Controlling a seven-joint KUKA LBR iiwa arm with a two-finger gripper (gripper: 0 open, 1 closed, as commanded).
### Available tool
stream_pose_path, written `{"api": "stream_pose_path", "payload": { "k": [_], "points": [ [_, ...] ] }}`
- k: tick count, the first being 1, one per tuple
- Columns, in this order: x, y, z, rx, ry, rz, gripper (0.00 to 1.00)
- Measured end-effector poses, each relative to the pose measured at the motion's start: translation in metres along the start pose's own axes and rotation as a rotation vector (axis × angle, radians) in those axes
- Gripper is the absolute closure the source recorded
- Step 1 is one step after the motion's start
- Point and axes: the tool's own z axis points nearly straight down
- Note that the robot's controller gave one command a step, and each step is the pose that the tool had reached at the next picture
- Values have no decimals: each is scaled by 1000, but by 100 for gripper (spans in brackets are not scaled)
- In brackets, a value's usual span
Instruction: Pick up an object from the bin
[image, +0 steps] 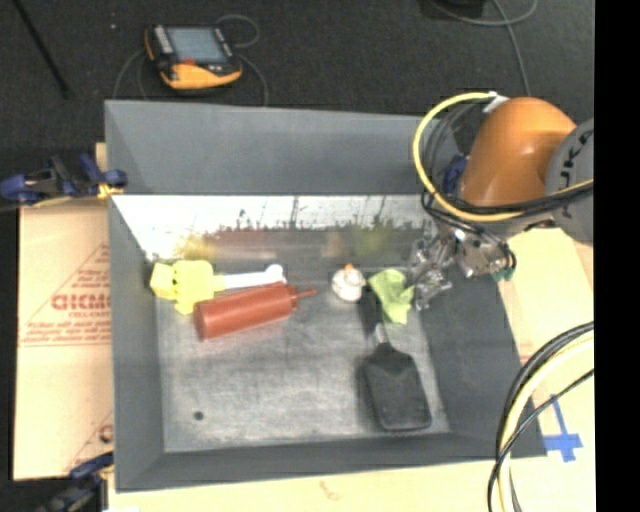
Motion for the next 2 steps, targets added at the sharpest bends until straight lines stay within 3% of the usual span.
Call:
{"api": "stream_pose_path", "payload": {
  "k": [1, 2],
  "points": [
    [11, -12, 1, 9, -18, 22, 100],
    [-17, 3, -103, 3, -5, 8, 100]
  ]
}}
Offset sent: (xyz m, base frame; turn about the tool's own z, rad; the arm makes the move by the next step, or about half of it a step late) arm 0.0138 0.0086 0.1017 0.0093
